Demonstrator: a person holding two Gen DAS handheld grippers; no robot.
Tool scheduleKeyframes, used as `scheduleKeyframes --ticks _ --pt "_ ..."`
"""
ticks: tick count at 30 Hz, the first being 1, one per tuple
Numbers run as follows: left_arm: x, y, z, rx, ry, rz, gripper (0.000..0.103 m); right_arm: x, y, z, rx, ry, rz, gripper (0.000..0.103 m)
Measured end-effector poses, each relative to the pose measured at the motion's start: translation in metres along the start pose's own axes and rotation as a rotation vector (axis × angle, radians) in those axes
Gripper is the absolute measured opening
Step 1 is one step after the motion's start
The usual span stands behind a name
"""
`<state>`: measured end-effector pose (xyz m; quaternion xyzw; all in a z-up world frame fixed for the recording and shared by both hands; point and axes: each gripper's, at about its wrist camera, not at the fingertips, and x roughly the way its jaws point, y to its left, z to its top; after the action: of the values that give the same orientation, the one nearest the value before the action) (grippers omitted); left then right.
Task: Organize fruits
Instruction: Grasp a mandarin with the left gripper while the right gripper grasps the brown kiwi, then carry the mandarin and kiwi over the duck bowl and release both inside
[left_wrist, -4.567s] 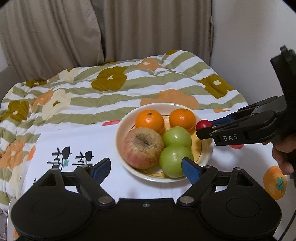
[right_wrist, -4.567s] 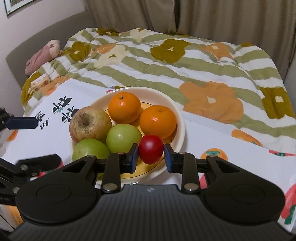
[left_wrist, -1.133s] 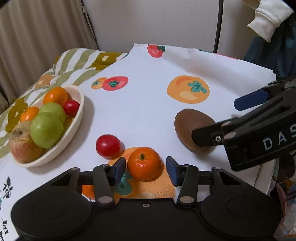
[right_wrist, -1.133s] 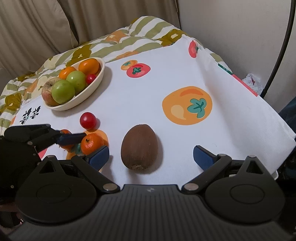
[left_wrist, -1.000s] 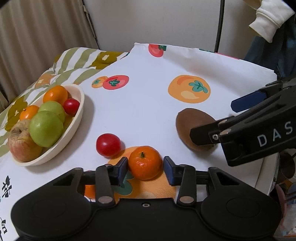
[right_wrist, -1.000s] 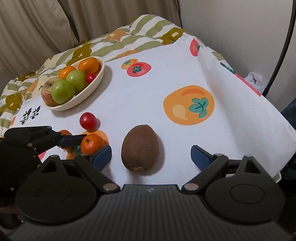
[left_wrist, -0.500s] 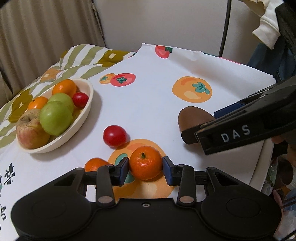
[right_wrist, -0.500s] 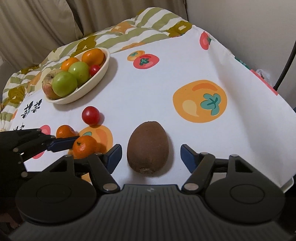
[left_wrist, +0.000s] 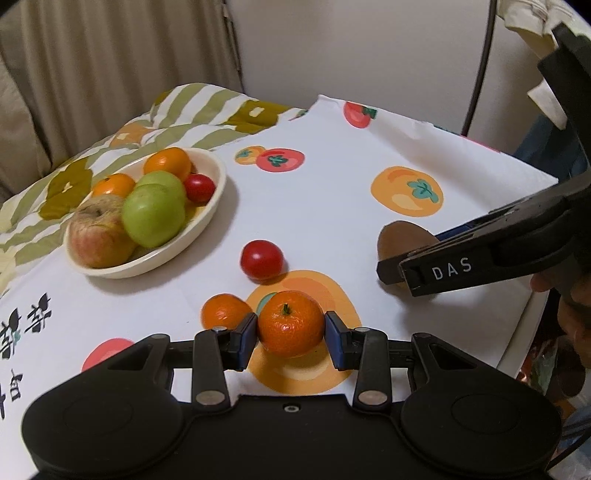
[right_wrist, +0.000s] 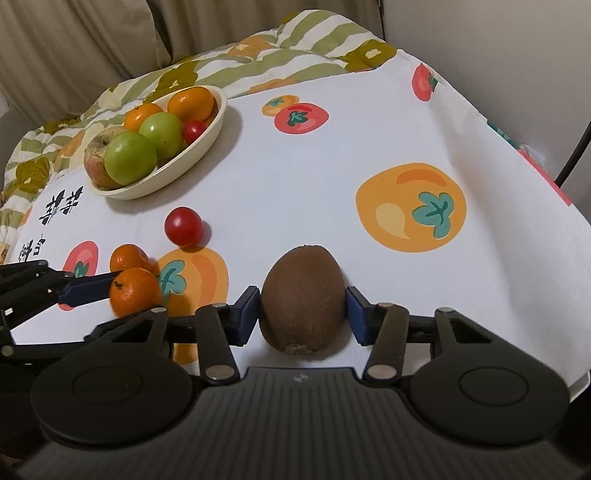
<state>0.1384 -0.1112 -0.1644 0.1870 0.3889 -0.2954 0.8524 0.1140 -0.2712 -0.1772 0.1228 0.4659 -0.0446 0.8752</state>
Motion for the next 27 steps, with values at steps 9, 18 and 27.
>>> scheduleKeyframes --ticks 9,18,27 --pt "-0.027 0.015 -0.005 -0.089 -0.025 0.043 0.043 -0.01 0.008 0.005 -0.016 -0.019 0.006 0.063" --pt "-0.065 0.037 -0.006 -0.182 -0.066 0.095 0.043 -0.039 0.037 0.015 -0.068 -0.055 0.056 0.063" --pt "-0.097 0.066 0.008 -0.24 -0.118 0.168 0.043 -0.07 0.07 0.042 -0.132 -0.115 0.122 0.063"
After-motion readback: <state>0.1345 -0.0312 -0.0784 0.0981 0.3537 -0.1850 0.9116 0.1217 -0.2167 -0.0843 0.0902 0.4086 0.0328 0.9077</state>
